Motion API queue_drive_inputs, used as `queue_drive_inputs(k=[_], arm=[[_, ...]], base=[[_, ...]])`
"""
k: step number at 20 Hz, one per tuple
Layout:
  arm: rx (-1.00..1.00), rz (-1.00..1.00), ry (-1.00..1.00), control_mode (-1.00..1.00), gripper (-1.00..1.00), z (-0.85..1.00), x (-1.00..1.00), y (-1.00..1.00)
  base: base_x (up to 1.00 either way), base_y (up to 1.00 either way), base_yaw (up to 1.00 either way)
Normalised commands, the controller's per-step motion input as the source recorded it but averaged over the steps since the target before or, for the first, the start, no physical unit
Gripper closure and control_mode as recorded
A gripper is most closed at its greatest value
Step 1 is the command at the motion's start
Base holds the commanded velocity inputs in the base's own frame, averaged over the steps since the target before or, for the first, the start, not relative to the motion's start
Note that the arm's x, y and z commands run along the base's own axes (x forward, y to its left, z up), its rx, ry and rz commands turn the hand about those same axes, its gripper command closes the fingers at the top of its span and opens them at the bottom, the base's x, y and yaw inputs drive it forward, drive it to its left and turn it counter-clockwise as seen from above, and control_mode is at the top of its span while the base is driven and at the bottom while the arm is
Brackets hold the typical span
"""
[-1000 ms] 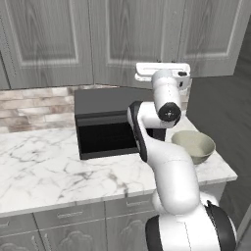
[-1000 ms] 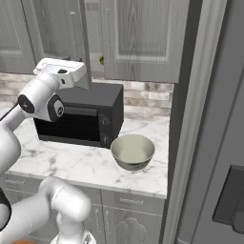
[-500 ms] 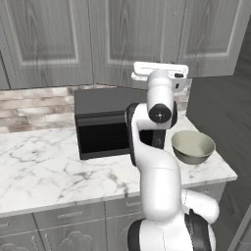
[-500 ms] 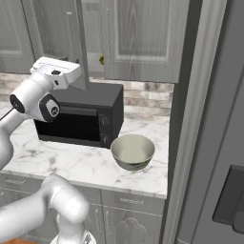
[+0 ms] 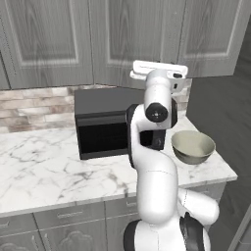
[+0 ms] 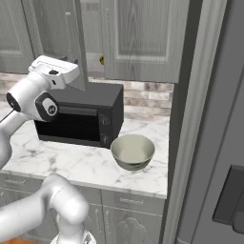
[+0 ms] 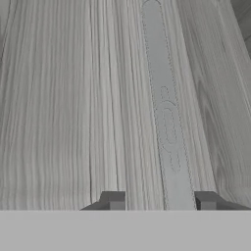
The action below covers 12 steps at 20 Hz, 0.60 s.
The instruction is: Open the cabinet. Pick the pear and orange from the cabinet and place them into the bowl. Then close the cabinet.
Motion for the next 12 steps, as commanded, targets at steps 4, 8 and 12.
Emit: queue_drive_inputs(k=[4, 8, 12], arm=[[0.00, 0.00, 0.00, -1.00, 1.00, 0.56, -0.01, 1.00], [0.00, 0.00, 0.02, -1.00, 1.00, 0.57, -0.01, 1.00], [0.00, 0.00, 0.07, -1.00, 1.00, 0.73, -0.31, 1.00]], base=[[0.00, 0.00, 0.00], [0.00, 0.00, 0.00], [0.00, 0.00, 0.00]])
